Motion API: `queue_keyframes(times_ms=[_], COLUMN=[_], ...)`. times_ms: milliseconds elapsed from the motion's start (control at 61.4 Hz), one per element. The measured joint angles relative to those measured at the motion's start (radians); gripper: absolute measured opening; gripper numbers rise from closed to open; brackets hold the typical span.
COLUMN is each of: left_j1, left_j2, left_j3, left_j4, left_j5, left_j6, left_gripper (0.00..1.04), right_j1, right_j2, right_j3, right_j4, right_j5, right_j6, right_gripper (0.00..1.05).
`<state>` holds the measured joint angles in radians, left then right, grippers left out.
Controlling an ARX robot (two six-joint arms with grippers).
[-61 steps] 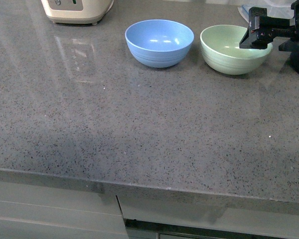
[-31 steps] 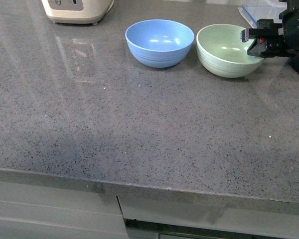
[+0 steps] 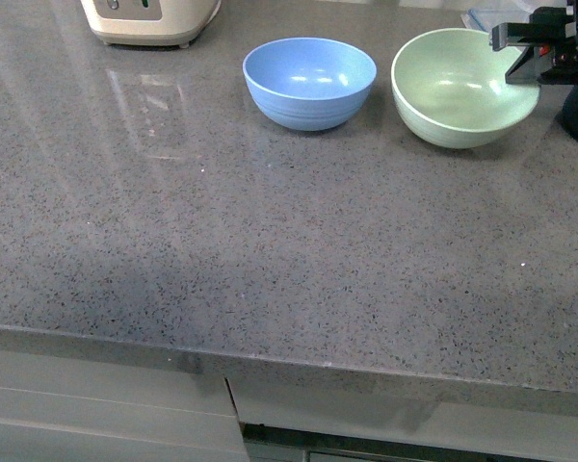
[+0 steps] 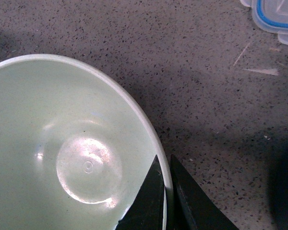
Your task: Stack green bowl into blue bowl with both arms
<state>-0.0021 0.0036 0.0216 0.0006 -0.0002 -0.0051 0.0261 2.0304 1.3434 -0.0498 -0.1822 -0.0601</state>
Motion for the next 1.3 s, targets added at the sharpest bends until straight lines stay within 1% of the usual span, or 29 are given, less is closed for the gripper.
queue_keyframes(times_ms=[228, 391, 570, 847, 1075, 1303], left_j1=[0.0, 0.0, 0.0, 0.0, 0.0, 0.0], left_j2=[0.0, 0.0, 0.0, 0.0, 0.0, 0.0], left_j3=[0.0, 0.0, 0.0, 0.0, 0.0, 0.0], left_j4=[0.0, 0.0, 0.0, 0.0, 0.0, 0.0], left_j5=[0.0, 0.0, 0.0, 0.0, 0.0, 0.0], left_j6=[0.0, 0.0, 0.0, 0.0, 0.0, 0.0], left_gripper=[0.98, 0.98, 0.98, 0.98, 0.98, 0.98], right_j1=[-0.021, -0.007, 0.05, 0.148, 0.203, 0.238], right_j2=[-0.049, -0.068, -0.07, -0.064, -0.032, 0.014], right_j3=[0.094, 0.185, 0.251, 0.257, 0.228, 0.229], right_j4=[-0.084, -0.146, -0.176, -0.156, -0.128, -0.121], right_j5=[-0.021, -0.029, -0.027, -0.008, 0.002, 0.015], right_j6=[-0.017, -0.02, -0.019, -0.005, 0.005, 0.005], right_gripper=[0.01, 0.01, 0.01, 0.01, 0.01, 0.01])
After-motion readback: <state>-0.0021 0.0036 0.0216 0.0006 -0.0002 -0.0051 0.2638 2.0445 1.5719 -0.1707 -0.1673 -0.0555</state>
